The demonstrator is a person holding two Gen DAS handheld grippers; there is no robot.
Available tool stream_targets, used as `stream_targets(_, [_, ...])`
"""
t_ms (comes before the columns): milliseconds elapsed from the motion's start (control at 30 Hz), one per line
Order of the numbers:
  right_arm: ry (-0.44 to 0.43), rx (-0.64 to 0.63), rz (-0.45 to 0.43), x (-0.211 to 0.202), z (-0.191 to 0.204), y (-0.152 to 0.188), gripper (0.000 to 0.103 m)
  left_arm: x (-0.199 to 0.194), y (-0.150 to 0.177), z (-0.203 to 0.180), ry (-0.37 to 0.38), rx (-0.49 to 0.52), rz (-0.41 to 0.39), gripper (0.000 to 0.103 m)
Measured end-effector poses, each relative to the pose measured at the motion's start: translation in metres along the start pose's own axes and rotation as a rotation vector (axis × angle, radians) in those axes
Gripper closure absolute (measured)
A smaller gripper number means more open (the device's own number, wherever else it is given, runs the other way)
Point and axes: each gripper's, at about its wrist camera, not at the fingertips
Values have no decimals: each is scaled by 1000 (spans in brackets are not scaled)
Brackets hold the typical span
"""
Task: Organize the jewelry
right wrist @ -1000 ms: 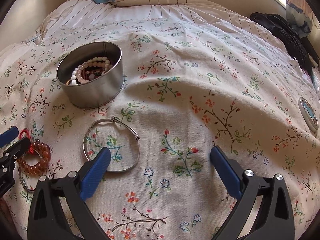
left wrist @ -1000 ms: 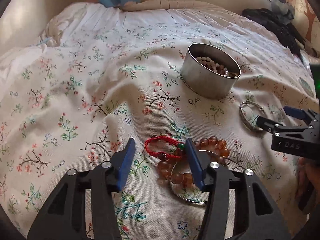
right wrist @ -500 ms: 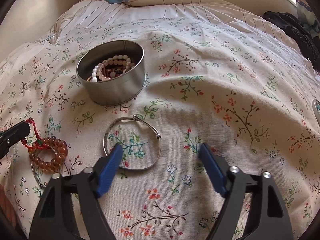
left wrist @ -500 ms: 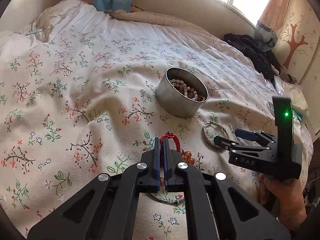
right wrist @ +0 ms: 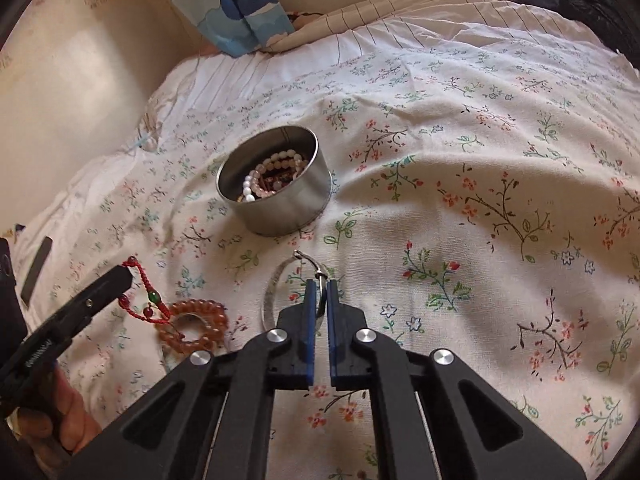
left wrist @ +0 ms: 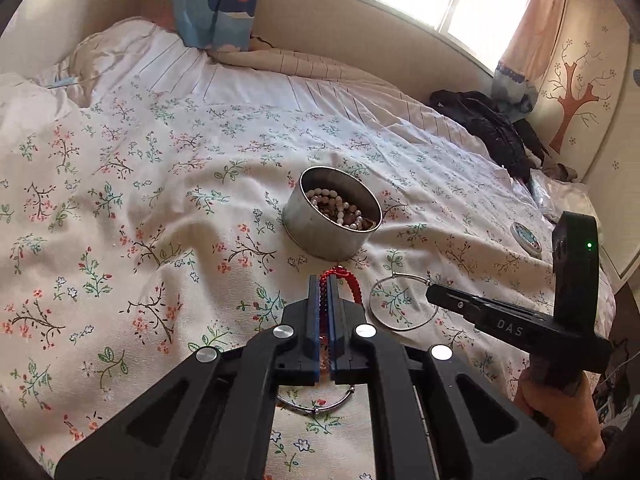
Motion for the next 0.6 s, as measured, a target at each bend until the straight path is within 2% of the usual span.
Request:
stream_targets(267, [-26, -26, -115, -22, 11, -10, 98, -7, -2, -11, -33, 40, -45, 100])
stream_targets(367, [-14, -11, -100, -19, 6, -10, 98, -6, -3, -12, -44, 53, -48, 100])
stream_targets(433, [42, -28, -66, -12, 4, -8, 96, -5, -3, -11, -52, 54, -45, 100])
stream_targets(467, [81, -44, -42, -7, 4, -6, 93, -4, -3, -10, -54, 51, -44, 100])
stream_targets(533, [143, -95, -17, 3, 7, -2, 44, -4, -4, -8, -56, 46, -45, 100])
stream_targets(600, [183, -160, 19, 18, 14, -1, 43, -3, -5, -7, -55, 41, -44, 100])
Point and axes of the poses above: each gripper's, at about its wrist camera, not at the fingertips, and x roughly the way its jaws point, z to its left, y to its underside, and after that the axes turned 6 degrees about -z, right-handed
